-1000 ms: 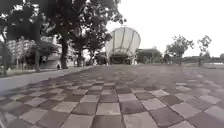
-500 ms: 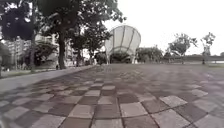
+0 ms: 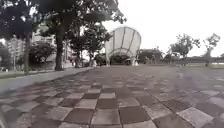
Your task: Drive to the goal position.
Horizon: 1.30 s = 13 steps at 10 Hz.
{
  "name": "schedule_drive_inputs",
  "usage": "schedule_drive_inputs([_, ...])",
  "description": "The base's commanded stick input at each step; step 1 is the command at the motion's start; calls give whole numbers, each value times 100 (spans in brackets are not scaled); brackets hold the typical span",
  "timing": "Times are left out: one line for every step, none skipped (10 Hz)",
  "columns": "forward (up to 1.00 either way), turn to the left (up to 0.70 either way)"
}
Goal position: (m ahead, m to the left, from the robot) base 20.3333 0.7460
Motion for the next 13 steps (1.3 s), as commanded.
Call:
schedule_drive_inputs([100, 0])
schedule_drive_inputs([100, 0])
schedule_drive_inputs([100, 0])
schedule_drive_inputs([100, 0])
schedule_drive_inputs([100, 0])
schedule_drive_inputs([100, 0])
schedule_drive_inputs([100, 0])
schedule_drive_inputs([100, 0])
schedule_drive_inputs([100, 0])
schedule_drive_inputs([100, 0])
schedule_drive_inputs([100, 0])
schedule_drive_inputs([100, 0])
schedule_drive_inputs([100, 0])
